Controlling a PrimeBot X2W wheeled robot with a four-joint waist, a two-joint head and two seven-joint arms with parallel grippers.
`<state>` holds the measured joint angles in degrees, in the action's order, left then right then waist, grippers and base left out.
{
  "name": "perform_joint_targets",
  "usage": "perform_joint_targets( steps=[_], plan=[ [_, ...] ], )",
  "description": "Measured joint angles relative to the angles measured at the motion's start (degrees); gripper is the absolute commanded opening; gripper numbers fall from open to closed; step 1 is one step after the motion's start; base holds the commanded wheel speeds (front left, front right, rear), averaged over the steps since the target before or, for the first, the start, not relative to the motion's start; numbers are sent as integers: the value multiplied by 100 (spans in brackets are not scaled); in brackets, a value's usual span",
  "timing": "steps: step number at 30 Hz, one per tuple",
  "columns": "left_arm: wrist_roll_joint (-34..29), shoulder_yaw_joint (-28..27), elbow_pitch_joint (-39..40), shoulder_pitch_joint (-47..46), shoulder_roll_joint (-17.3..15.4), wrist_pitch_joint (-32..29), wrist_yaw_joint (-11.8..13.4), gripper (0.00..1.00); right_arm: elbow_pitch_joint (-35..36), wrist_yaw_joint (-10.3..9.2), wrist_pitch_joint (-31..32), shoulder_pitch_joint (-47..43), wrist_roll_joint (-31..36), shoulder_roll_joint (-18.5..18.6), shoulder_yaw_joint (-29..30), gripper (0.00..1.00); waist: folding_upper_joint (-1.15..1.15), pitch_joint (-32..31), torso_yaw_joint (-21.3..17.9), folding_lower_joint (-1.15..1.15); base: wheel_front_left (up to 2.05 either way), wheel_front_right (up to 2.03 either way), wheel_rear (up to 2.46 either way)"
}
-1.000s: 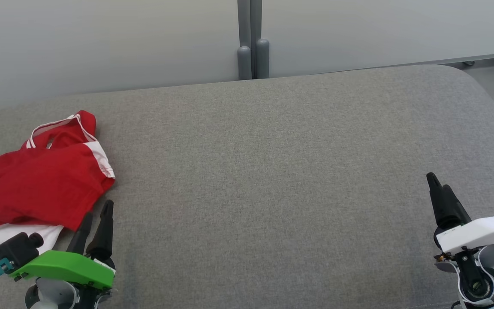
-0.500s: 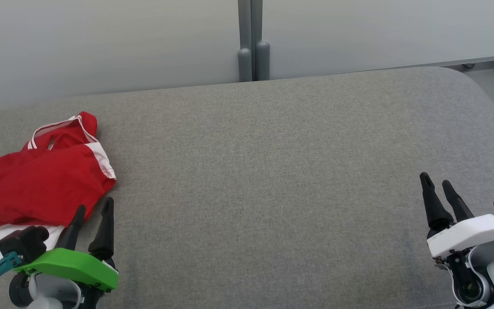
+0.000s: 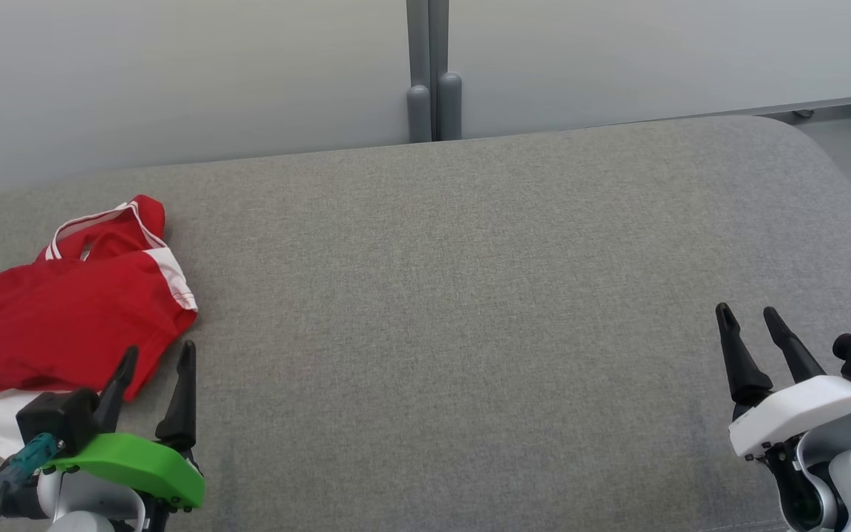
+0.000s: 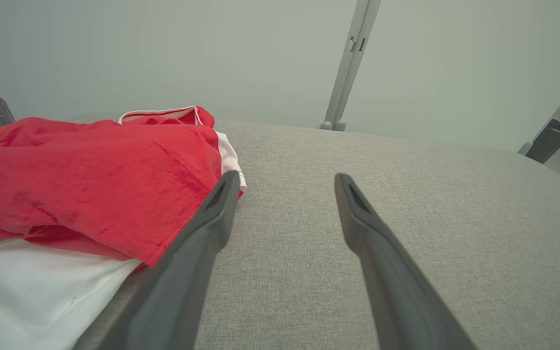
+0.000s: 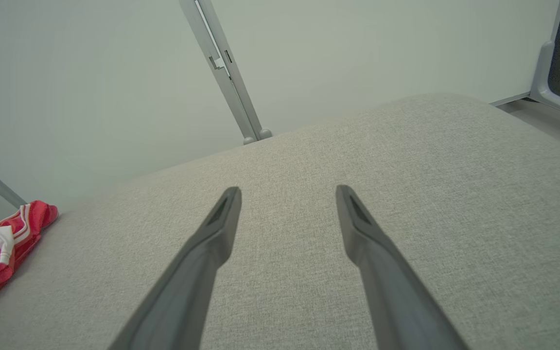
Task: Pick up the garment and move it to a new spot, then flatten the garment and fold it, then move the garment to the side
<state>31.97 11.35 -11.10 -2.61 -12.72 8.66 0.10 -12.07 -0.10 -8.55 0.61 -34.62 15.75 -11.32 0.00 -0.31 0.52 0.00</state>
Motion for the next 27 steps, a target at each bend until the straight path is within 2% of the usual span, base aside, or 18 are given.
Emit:
perform_joint_targets(
  steps=[13, 27],
  plan=[
    [-870, 75, 30, 8, -124, 264, 145, 100, -3, -108, -277, -3, 915, 230, -259, 100, 0, 28, -29, 0, 0, 0, 0],
    [-1686, 109, -101, 13, -164, 559, 151, 100, 7, -254, -556, -11, 1847, 419, -435, 100, 0, 54, -35, 0, 0, 0, 0]
  ],
)
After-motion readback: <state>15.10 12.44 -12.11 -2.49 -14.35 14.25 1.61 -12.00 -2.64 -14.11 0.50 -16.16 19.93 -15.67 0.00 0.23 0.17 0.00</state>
